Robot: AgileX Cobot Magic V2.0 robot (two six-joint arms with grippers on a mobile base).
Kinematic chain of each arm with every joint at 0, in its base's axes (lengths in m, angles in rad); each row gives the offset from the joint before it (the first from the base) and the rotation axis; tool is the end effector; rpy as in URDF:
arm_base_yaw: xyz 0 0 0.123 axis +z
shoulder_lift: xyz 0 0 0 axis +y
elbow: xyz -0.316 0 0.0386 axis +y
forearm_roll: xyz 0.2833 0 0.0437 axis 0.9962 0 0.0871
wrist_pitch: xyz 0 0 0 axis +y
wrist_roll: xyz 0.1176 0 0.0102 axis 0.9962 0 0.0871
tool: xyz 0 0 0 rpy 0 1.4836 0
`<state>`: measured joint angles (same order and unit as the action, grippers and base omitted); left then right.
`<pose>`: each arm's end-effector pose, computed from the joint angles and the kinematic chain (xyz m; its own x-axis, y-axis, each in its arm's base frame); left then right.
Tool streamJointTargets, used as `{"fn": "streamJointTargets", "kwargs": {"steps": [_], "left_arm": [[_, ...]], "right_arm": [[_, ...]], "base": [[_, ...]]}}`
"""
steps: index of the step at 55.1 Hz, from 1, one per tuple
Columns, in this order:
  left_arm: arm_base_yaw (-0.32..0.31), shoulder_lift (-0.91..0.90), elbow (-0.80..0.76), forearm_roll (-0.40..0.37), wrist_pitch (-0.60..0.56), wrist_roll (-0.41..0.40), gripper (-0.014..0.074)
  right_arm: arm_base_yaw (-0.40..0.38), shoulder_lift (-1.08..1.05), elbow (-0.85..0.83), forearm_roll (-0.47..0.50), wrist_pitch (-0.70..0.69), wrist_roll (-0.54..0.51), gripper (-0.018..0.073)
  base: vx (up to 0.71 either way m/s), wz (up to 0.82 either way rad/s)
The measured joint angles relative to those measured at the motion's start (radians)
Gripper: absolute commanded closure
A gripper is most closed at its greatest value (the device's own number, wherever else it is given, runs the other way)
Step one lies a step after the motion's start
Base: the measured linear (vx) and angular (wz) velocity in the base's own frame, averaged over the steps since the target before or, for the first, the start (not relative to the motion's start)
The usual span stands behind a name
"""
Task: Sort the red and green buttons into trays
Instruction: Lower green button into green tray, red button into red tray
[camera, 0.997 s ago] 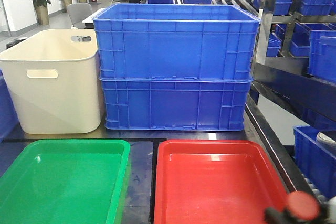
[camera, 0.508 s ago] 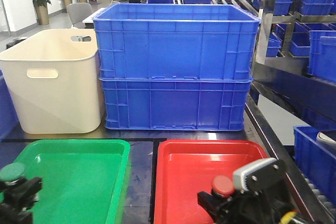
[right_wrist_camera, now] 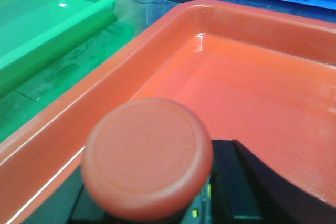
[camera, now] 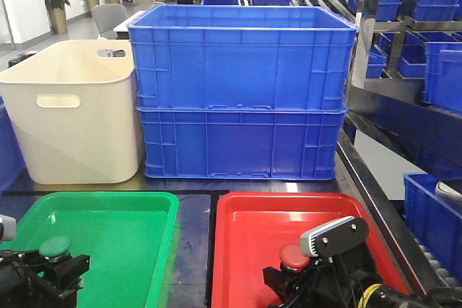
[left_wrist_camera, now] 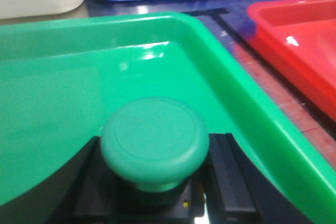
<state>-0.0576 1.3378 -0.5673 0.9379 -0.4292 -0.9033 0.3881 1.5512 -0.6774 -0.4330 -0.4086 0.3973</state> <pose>0.2971 -0.0567 0.2281 -0.4102 0.0130 -0.9119 0.3556 0.9230 -0.1468 0.3206 0.1523 0.2038 -0.3688 -0.1549 -0.9165 -0.5160 0.8543 0.0632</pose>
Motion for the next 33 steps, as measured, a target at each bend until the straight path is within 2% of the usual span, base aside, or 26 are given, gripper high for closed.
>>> {"fn": "streamJointTargets", "kwargs": {"steps": [6, 12, 22, 33], "left_arm": [[0.0, 0.0, -0.001, 0.001, -0.007, 0.0, 0.0055], [0.0, 0.0, -0.001, 0.001, -0.007, 0.0, 0.0025], [0.0, -0.021, -0.001, 0.001, -0.006, 0.0, 0.0027], [0.0, -0.164, -0.001, 0.001, 0.003, 0.0, 0.0027]], "right_arm": [[0.0, 0.0, 0.0, 0.0, 0.002, 0.0, -0.0115], [0.0, 0.0, 0.0, 0.0, 0.003, 0.0, -0.0171], [0.0, -0.025, 0.0, 0.0, 0.009, 0.0, -0.0153], [0.0, -0.156, 0.0, -0.001, 0.018, 0.0, -0.008]], "base": [[0.0, 0.0], [0.0, 0.0], [0.0, 0.0], [0.0, 0.0]]}}
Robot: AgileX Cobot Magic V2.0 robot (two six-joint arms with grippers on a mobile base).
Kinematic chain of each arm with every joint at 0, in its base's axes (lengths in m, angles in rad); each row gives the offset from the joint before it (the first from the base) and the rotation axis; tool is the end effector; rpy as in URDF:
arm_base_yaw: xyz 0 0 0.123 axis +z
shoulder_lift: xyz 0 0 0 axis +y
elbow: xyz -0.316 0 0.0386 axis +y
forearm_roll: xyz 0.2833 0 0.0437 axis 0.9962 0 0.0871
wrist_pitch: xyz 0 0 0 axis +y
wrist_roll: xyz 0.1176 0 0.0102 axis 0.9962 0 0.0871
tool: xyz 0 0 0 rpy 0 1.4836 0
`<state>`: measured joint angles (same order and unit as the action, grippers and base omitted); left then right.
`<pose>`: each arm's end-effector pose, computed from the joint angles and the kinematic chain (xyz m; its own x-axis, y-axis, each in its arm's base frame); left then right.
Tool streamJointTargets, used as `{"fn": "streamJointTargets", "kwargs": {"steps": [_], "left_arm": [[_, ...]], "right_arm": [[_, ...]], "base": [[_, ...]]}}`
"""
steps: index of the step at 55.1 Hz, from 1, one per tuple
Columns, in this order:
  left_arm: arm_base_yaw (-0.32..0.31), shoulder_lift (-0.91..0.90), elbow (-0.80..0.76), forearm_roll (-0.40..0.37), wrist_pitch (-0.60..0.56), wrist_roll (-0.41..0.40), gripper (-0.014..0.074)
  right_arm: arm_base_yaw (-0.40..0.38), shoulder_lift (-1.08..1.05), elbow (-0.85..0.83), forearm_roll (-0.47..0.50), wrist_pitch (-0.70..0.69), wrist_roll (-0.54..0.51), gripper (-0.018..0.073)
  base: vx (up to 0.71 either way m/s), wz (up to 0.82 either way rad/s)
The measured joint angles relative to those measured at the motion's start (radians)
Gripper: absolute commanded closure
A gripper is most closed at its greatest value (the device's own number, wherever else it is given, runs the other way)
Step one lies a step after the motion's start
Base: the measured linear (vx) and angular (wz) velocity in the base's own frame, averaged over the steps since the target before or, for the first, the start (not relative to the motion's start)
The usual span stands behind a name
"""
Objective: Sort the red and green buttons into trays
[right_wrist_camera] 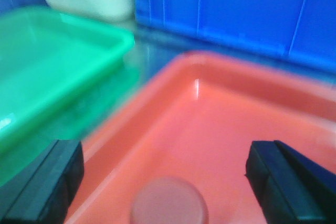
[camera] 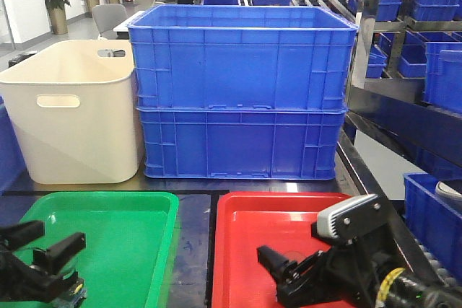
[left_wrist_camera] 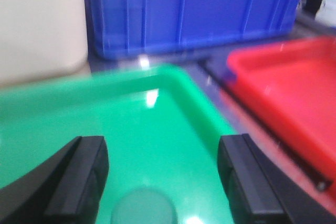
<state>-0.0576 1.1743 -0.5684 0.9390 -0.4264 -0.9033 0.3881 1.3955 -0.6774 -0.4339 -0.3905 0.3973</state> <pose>0.2762 -0.0553 0.2757 -0.2570 0.0058 -0.9664 0.3741 0.9226 -0.0940 0.3050 0.1451 0.2559 -0.2461 -0.1086 -0.9631 -0.5180 0.8546 0.0360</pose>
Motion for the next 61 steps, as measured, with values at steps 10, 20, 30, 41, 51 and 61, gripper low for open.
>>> {"fn": "streamJointTargets", "kwargs": {"steps": [10, 20, 30, 41, 51, 61], "left_arm": [[0.0, -0.195, 0.0, 0.0, 0.089, 0.0, 0.0123], [0.0, -0.404, 0.0, 0.0, 0.216, -0.058, 0.0514], [0.0, -0.602, 0.084, 0.041, 0.278, -0.124, 0.0603], [0.0, -0.745, 0.232, 0.059, 0.3, -0.13, 0.0602], [0.0, -0.775, 0.255, 0.06, 0.3, -0.131, 0.0602], [0.0, -0.775, 0.255, 0.06, 0.3, -0.131, 0.0602]], "right_arm": [[0.0, -0.166, 0.0, 0.0, 0.132, 0.0, 0.0091], [0.0, -0.386, 0.0, 0.002, 0.414, 0.0, 0.0558], [0.0, -0.594, 0.032, 0.01, 0.595, 0.0, 0.0571], [0.0, -0.721, 0.123, 0.012, 0.622, 0.0, 0.057], [0.0, -0.741, 0.128, 0.012, 0.629, 0.0, 0.057], [0.0, -0.741, 0.129, 0.012, 0.63, 0.0, 0.057]], "base": [[0.0, 0.0], [0.0, 0.0], [0.0, 0.0], [0.0, 0.0], [0.0, 0.0], [0.0, 0.0]]}}
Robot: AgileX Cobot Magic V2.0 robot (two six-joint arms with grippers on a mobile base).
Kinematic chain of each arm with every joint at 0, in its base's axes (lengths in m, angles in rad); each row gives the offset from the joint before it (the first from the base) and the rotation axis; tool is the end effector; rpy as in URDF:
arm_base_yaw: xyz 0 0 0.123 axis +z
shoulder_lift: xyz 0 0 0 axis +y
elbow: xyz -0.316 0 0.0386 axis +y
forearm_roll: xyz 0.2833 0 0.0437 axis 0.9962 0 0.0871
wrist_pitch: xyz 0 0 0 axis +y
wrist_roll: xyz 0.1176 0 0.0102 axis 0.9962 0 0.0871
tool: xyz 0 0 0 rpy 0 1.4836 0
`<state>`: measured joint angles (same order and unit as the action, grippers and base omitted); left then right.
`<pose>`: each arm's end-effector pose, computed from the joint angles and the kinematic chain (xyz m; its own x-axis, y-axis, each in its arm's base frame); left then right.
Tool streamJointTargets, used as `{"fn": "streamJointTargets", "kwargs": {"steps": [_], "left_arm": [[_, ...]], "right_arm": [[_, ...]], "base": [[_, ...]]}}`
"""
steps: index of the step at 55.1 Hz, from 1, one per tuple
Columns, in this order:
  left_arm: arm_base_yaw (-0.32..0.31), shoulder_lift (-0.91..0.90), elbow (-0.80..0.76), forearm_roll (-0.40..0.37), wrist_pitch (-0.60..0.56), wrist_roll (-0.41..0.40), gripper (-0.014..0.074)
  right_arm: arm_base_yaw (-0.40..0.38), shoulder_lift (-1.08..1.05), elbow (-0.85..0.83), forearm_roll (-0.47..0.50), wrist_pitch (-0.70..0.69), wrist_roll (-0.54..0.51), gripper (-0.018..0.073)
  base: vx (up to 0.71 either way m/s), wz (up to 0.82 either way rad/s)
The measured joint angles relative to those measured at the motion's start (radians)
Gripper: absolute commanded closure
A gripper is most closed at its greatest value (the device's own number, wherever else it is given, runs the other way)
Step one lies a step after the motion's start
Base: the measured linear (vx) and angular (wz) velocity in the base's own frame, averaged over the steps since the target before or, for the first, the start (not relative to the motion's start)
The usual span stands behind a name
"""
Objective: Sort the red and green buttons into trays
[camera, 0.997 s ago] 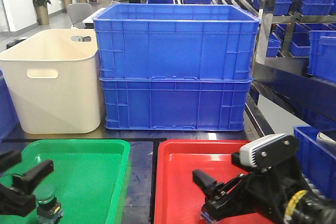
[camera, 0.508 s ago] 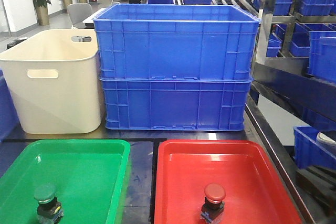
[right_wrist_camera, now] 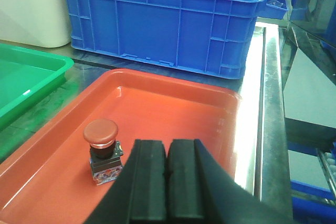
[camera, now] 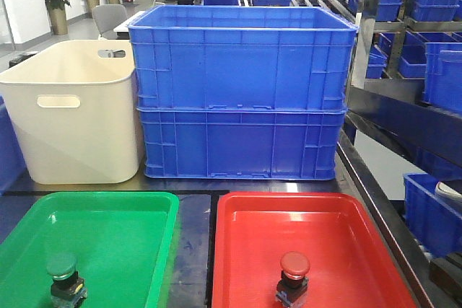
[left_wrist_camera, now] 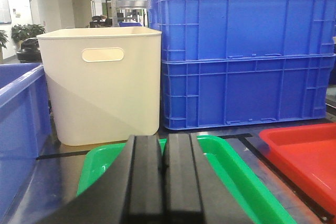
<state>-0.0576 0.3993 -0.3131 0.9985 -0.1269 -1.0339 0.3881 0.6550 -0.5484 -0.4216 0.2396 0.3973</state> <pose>0.1260 -0.0198 0.3087 0.0634 -0.0426 -0.9971 0.1658 0.9857 -0.0315 0.1648 0.0550 0.3316 -0.2149 -0.1025 -0.9712 -0.2922 0.9557 -0.0362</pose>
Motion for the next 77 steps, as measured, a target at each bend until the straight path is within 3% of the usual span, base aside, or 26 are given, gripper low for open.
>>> {"fn": "streamJointTargets", "kwargs": {"steps": [13, 17, 21, 25, 29, 33, 37, 38, 39, 43, 54, 77], "left_arm": [[0.0, 0.0, 0.003, -0.005, 0.012, 0.025, 0.0602], [0.0, 0.0, 0.019, -0.124, 0.058, 0.104, 0.0602], [0.0, -0.001, 0.04, -0.362, 0.152, 0.292, 0.0602], [0.0, -0.023, 0.084, -0.589, 0.23, 0.589, 0.0602], [0.0, -0.08, 0.149, -0.761, 0.24, 0.825, 0.0602], [0.0, -0.162, 0.222, -0.881, 0.188, 1.011, 0.0602], [0.0, -0.27, 0.301, -0.935, 0.142, 1.096, 0.0602], [0.0, -0.301, 0.316, -0.943, 0.147, 1.104, 0.0602], [0.0, -0.399, 0.337, -0.943, 0.237, 1.106, 0.0602], [0.003, -0.407, 0.337, -0.911, 0.264, 1.075, 0.0602], [0.003, -0.411, 0.337, -0.905, 0.271, 1.021, 0.0602], [0.003, -0.411, 0.337, -0.905, 0.272, 1.016, 0.0602]], "right_arm": [[0.0, 0.0, 0.0, 0.0, 0.0, 0.0, 0.057], [0.0, 0.0, 0.0, 0.0, 0.0, 0.0, 0.057], [0.0, 0.0, 0.0, 0.0, 0.0, 0.0, 0.057], [0.0, 0.0, 0.0, 0.0, 0.0, 0.0, 0.057], [0.0, 0.0, 0.0, 0.0, 0.0, 0.0, 0.057], [0.0, 0.0, 0.0, 0.0, 0.0, 0.0, 0.057], [0.0, 0.0, 0.0, 0.0, 0.0, 0.0, 0.057], [0.0, 0.0, 0.0, 0.0, 0.0, 0.0, 0.057], [0.0, 0.0, 0.0, 0.0, 0.0, 0.0, 0.057], [0.0, 0.0, 0.0, 0.0, 0.0, 0.0, 0.057], [0.0, 0.0, 0.0, 0.0, 0.004, 0.0, 0.057], [0.0, 0.0, 0.0, 0.0, 0.004, 0.0, 0.057]], "base": [[0.0, 0.0], [0.0, 0.0], [0.0, 0.0], [0.0, 0.0], [0.0, 0.0], [0.0, 0.0], [0.0, 0.0], [0.0, 0.0], [0.0, 0.0], [0.0, 0.0], [0.0, 0.0], [0.0, 0.0]]}}
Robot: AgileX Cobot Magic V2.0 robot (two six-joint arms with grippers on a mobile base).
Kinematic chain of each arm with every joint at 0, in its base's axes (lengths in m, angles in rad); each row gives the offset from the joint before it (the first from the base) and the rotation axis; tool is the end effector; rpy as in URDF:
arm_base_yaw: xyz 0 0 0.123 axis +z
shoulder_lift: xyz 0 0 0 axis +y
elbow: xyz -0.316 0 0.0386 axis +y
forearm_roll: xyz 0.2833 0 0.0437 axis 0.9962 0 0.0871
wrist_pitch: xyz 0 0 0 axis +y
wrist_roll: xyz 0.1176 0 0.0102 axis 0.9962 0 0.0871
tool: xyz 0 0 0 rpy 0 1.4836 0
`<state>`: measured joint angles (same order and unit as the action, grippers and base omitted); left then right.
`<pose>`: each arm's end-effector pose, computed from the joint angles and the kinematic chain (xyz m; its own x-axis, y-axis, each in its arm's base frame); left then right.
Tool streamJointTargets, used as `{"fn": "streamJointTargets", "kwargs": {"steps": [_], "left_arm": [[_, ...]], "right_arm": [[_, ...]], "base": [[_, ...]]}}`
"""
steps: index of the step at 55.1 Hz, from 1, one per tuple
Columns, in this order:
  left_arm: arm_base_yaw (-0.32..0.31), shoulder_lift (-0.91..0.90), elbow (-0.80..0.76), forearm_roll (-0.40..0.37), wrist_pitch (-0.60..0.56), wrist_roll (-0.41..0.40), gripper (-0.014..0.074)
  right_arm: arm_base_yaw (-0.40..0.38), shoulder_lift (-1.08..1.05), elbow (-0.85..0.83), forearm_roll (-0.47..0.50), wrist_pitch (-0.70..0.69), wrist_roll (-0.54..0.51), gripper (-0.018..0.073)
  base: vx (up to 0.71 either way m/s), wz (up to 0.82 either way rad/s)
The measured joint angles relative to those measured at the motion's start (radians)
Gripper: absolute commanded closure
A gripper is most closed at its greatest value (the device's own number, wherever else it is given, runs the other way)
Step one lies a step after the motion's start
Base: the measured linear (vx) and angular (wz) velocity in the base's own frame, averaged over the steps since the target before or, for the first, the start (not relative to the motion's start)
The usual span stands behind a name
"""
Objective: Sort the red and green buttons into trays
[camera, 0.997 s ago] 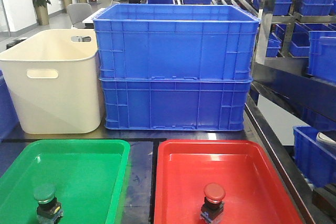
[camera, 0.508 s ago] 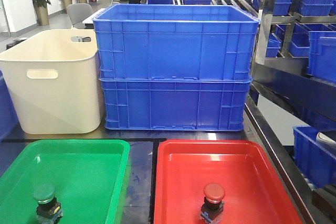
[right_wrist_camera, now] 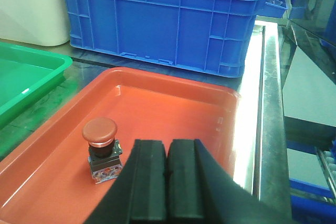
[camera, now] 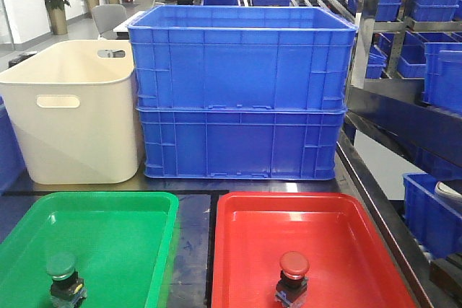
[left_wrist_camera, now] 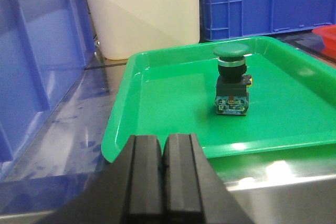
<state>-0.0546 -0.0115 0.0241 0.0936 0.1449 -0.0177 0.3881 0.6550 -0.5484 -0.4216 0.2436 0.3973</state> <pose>0.0851 -0.0030 0.1898 -0.0662 0.0786 -0.9947 0.0462 0.9961 0.0756 0.1648 0.0548 0.3311 -0.2184 -0.1035 -0.9704 -0.2908 0.9561 -0.0365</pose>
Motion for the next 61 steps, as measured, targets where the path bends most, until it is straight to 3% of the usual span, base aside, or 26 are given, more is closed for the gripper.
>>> {"fn": "streamJointTargets", "kwargs": {"steps": [8, 16, 25, 37, 46, 61], "left_arm": [[0.0, 0.0, 0.0, 0.0, 0.0, 0.0, 0.0602], [0.0, 0.0, 0.0, 0.0, 0.0, -0.002, 0.0602], [0.0, 0.0, 0.0, 0.0, 0.0, -0.002, 0.0602], [0.0, 0.0, 0.0, 0.0, 0.001, -0.002, 0.0602], [0.0, 0.0, 0.0, 0.0, 0.003, -0.002, 0.0602], [0.0, 0.0, 0.0, 0.0, 0.008, -0.002, 0.0602]], "right_arm": [[0.0, 0.0, 0.0, 0.014, 0.001, -0.001, 0.057], [-0.012, -0.053, 0.043, 0.173, -0.001, -0.054, 0.057], [-0.139, -0.229, 0.226, 0.334, -0.03, -0.145, 0.057], [-0.32, -0.55, 0.452, 0.346, -0.032, -0.156, 0.057], [-0.348, -0.662, 0.566, 0.329, -0.06, -0.16, 0.057], [-0.351, -0.666, 0.579, 0.287, -0.109, -0.174, 0.057]], "base": [[0.0, 0.0], [0.0, 0.0], [0.0, 0.0], [0.0, 0.0], [0.0, 0.0], [0.0, 0.0]]}}
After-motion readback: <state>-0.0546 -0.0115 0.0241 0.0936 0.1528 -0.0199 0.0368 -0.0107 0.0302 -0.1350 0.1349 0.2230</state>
